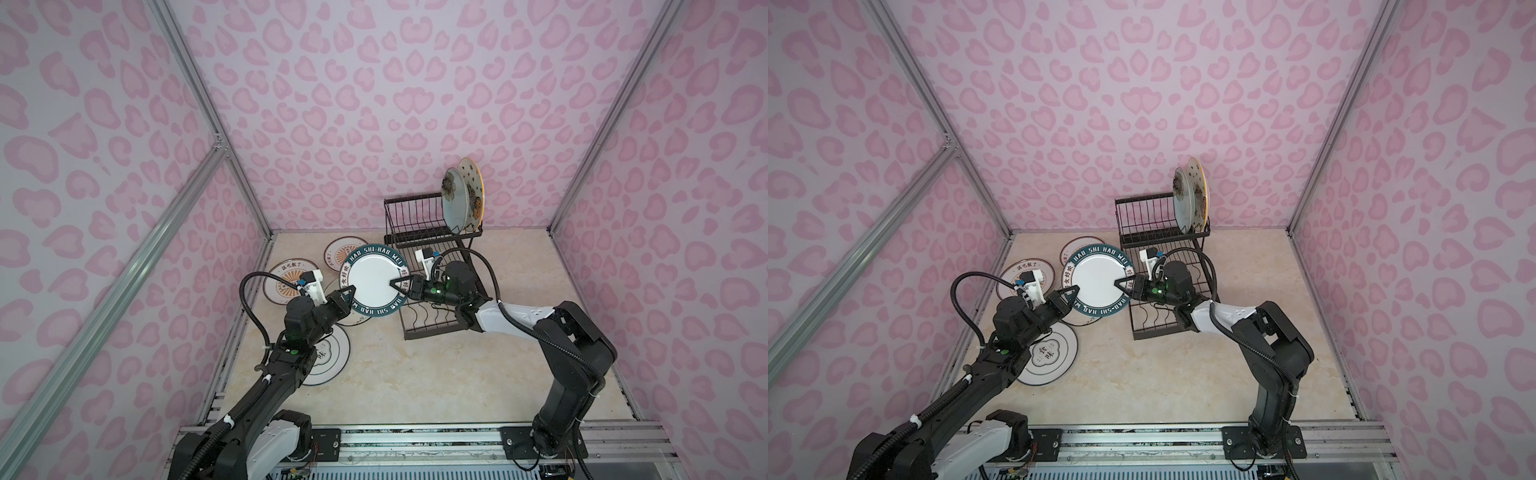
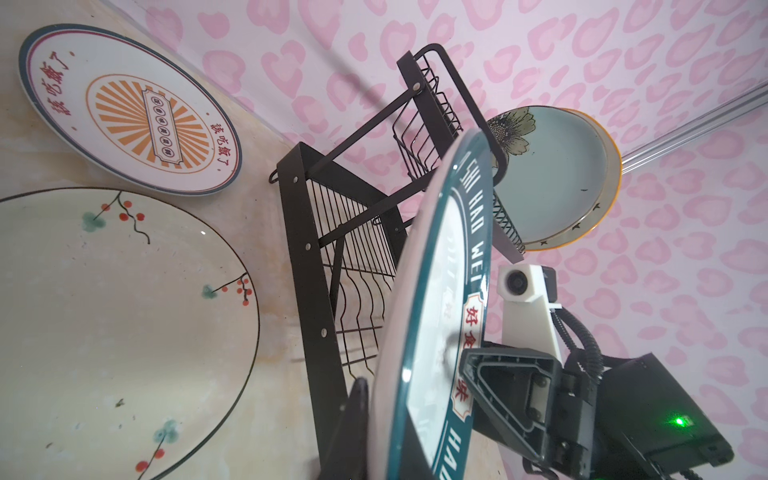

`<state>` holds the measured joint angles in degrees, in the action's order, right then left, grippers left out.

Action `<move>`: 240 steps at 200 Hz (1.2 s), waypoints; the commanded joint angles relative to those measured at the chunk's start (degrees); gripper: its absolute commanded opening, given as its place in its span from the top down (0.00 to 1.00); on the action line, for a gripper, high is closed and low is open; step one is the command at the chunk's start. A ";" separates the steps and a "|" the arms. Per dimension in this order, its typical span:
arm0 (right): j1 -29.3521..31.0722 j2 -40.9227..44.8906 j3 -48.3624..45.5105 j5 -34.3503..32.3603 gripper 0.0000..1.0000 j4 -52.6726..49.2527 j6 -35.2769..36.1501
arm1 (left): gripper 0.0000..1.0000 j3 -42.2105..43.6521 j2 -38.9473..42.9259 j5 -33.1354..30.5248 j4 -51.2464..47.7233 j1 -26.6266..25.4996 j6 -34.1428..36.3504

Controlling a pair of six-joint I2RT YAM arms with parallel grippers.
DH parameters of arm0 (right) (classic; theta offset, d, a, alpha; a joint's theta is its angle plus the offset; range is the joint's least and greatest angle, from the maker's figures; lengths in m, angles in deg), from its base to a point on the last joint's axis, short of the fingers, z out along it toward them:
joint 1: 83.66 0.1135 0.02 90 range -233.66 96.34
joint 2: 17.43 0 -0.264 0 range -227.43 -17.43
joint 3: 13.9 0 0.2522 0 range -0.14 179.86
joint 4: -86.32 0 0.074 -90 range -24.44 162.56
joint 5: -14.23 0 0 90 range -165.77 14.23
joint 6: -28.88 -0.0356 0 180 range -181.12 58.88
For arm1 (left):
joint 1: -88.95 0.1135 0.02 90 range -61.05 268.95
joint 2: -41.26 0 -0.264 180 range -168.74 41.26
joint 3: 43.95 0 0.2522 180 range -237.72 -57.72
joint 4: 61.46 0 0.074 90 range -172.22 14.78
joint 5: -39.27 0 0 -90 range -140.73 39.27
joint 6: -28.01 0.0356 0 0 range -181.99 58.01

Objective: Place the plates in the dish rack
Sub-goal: 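Carry the green-rimmed plate over the rack toward the far slots with the right gripper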

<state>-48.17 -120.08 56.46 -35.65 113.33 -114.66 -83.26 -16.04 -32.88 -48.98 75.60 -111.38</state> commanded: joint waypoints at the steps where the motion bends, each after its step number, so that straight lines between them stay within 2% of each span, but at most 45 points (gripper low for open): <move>1: 0.45 -0.38 0.49 1.63 0.73 2.64 -0.25 | 0.97 -0.05 0.26 0.62 3.73 -0.07 0.56; 59: 0.99 -1.01 1.67 2.24 0.80 2.37 -0.16 | 0.97 -1.87 -0.75 2.10 1.19 -0.02 2.31; 128: 1.09 -0.93 2.36 2.51 1.00 1.68 0.36 | 0.97 -4.10 -0.71 1.69 -3.68 -0.04 4.92; 161: 1.20 -0.86 2.77 2.95 1.00 1.87 0.36 | 0.97 -5.01 -0.84 1.84 -5.31 -0.02 6.04; 190: 1.17 -0.45 2.82 3.10 1.00 1.95 0.70 | 0.68 -5.52 -0.66 1.67 -6.36 -0.06 6.76; 197: 1.17 -0.36 2.90 2.93 1.00 1.86 0.80 | 0.65 -5.55 -0.63 1.67 -6.59 -0.06 6.98; 201: 1.17 -0.32 2.88 2.87 1.00 1.77 0.88 | 0.59 -5.65 -0.61 1.64 -6.75 -0.06 7.14; 240: 1.09 1.03 2.96 1.80 1.00 -0.55 2.81 | 0.44 -6.12 0.57 0.83 -8.85 -0.09 8.61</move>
<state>-47.04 -120.28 59.17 -33.60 112.43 -114.53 -88.63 -16.39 -32.05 -56.72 75.56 -105.37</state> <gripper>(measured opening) 0.084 0.539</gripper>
